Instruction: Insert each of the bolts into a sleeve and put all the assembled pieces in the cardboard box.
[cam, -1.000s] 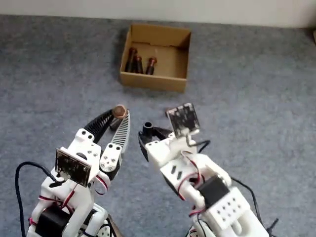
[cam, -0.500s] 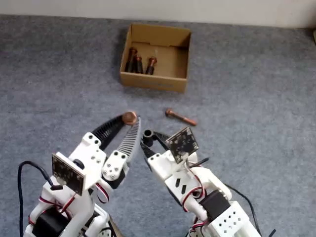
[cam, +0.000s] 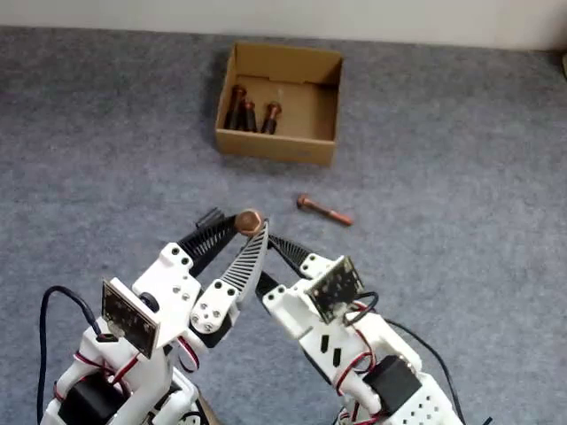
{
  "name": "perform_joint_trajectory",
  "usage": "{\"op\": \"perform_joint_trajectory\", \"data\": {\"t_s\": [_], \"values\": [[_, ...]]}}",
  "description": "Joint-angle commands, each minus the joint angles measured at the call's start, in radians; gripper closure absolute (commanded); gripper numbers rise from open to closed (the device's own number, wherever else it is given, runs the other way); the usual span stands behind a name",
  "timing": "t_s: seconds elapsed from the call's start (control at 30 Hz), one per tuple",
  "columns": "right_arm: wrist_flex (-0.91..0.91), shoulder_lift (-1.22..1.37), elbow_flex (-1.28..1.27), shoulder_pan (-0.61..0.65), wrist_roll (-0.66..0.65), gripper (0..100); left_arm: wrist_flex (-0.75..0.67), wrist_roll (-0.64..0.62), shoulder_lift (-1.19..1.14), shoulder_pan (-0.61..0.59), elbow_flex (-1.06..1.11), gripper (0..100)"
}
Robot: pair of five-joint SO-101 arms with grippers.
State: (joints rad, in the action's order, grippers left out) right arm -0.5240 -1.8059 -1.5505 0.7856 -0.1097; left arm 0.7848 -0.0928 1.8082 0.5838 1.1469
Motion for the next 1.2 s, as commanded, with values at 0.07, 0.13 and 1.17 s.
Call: {"op": "perform_joint_trajectory", "data": {"t_s": [0.07, 0.13, 1.17], "values": [[-0.004, -0.019, -0.001, 0.012, -0.011, 99.5, 0.006, -0.012, 0.007, -0.010, -0.004, 99], [-0.004, -0.028, -0.001, 0.008, -0.011, 99.5, 0.017, -0.012, 0.007, -0.010, -0.004, 99], [-0.002, -0.030, 0.001, 0.005, -0.011, 99.5, 0.055, 0.109, 0.005, -0.038, 0.116, 94]]}}
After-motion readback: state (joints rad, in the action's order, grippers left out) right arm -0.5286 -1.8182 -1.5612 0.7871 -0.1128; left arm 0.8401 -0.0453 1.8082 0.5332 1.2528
